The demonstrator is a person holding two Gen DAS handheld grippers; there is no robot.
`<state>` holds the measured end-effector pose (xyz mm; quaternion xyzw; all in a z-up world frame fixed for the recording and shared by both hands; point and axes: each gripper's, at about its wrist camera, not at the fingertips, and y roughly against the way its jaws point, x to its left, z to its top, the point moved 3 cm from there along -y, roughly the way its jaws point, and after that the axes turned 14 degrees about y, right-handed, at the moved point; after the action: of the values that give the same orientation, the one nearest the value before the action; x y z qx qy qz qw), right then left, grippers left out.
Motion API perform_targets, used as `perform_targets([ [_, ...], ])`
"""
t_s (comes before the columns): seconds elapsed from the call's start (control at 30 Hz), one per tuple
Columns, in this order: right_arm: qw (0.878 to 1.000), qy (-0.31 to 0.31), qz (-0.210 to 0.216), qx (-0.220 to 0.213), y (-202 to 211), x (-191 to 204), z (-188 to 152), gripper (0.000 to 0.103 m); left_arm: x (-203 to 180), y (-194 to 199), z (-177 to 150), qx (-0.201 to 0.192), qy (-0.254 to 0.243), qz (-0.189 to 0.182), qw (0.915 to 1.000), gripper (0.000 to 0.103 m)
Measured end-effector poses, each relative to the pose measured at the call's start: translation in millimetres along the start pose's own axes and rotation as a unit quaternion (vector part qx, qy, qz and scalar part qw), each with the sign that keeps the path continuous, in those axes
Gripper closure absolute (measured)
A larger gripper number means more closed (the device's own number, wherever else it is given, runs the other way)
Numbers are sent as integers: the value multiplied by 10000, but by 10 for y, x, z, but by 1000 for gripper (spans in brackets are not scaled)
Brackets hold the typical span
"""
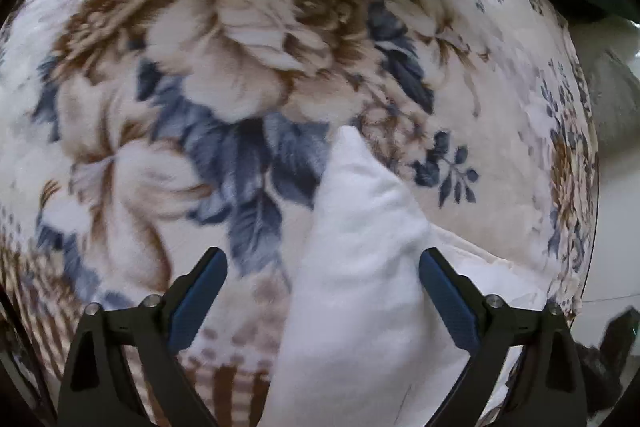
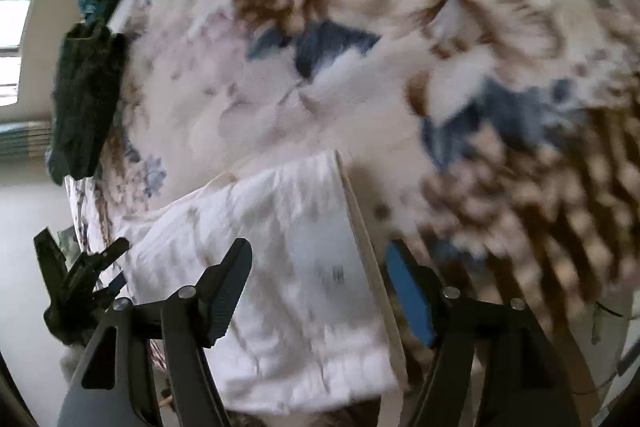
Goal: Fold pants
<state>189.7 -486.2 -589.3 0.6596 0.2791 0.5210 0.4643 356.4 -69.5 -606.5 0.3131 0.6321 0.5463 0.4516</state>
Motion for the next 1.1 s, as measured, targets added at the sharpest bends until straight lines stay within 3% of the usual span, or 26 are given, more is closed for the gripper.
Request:
perform_targets([
  [0.03,9997,-62,174,137,-116,-21,27,31,-15,-43,32,48,-17,-85,10000,16],
  [0.07,9990,-128,326,264,-230,-33,90,35,-16,-69,52,82,-7,-135,9999,29],
  [0.1,9990,-73,373,251,-286,-1,134,48,-14,-90,72,107,3,-190,9998,47],
  [0.13,9993,72,324,184,-293,62,165,58,-24,-101,87,142,7,-341,9993,58],
  [0.2,9981,611,-37,28,-219,263,208,81,-22,-85,91,77,-20,-386,9992,69],
  [0.23,9955,908,-219,-155,-135,383,202,86,-2,-84,87,69,-13,-391,9992,70],
  [0.33,9907,1177,-455,-499,83,531,204,88,145,-90,139,111,329,-570,9978,75],
  [0.4,9882,1249,-536,-711,171,581,285,88,305,-163,210,227,730,-734,9944,75],
  [0.47,9867,1335,-731,-576,86,592,363,88,366,-244,259,344,940,-803,9917,75],
  [0.57,9835,1449,-1082,55,-249,589,461,82,375,-249,289,520,1172,-1024,9864,70],
  [0.63,9885,1238,-835,231,-248,543,485,77,383,-153,283,611,1198,-1151,9842,62],
  [0.67,9918,1072,-643,247,-186,510,484,73,393,-72,268,585,1167,-1176,9844,41],
  [0.7,9939,965,-480,249,-111,480,466,62,407,3,255,516,1117,-1175,9854,12],
  [0.73,9951,879,-373,262,-44,435,434,53,421,97,223,401,1032,-1186,9868,5],
  [0.77,9966,734,-279,263,28,385,381,38,436,211,158,285,898,-1253,9876,4],
  [0.8,9980,525,-223,279,87,309,292,35,448,263,92,276,798,-1281,9882,4],
  [0.97,9948,-415,-67,924,-103,-72,-278,35,458,139,-306,584,377,-929,9932,4],
  [1.03,9880,-979,331,1149,-316,-186,-496,35,512,8,-447,679,449,-797,9935,5],
  [1.07,9796,-1391,777,1222,-419,-220,-603,39,549,-25,-503,657,538,-777,9934,9],
  [1.1,9753,-1575,990,1192,-452,-223,-640,53,587,-73,-571,666,624,-735,9931,19],
])
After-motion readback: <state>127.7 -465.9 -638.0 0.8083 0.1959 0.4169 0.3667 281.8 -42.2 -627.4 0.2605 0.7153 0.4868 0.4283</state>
